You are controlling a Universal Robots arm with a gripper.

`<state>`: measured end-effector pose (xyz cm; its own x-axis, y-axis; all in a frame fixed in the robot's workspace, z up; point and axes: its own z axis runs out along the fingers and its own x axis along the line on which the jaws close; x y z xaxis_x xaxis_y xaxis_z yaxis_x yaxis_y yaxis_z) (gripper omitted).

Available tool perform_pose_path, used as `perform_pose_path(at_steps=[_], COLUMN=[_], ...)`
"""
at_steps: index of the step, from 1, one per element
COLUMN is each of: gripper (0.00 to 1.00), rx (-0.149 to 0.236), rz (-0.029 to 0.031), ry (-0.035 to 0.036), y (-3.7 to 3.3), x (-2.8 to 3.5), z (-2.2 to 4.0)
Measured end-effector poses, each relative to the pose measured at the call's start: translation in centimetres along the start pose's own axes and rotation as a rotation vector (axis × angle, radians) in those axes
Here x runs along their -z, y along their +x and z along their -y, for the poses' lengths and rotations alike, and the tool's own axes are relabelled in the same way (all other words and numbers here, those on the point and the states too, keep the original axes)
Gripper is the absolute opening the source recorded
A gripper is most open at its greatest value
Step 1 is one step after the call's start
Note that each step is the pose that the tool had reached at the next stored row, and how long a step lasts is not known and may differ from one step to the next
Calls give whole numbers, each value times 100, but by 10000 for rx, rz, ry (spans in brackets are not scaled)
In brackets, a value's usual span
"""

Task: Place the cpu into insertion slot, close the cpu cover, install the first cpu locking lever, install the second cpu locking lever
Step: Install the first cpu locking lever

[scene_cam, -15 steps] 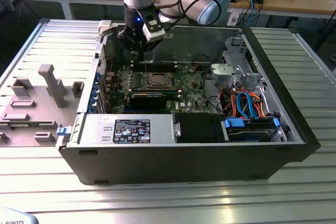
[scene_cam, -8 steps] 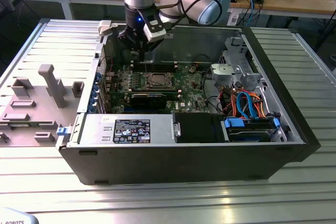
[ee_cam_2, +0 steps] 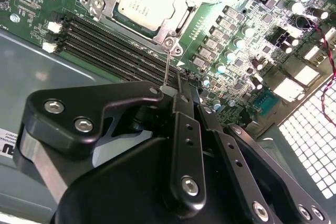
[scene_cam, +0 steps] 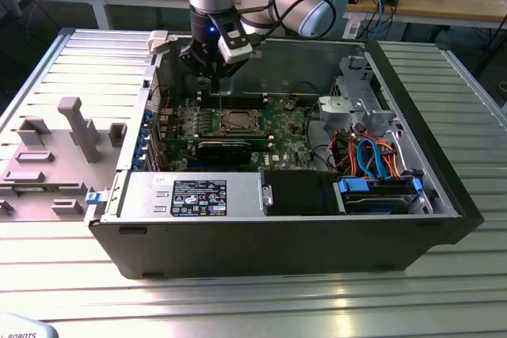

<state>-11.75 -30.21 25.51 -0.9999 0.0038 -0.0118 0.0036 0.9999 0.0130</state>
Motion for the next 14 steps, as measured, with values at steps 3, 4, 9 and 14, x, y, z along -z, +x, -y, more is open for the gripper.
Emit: perform_pose_path(at_steps=[3, 4, 9, 14], gripper=[11, 11, 11, 11], rx=[1, 0, 1, 0], rz=[0, 0, 0, 0], ry=[0, 0, 0, 0], y=[-4, -7, -16, -26], x=[0, 0, 0, 0], z=[0, 0, 0, 0])
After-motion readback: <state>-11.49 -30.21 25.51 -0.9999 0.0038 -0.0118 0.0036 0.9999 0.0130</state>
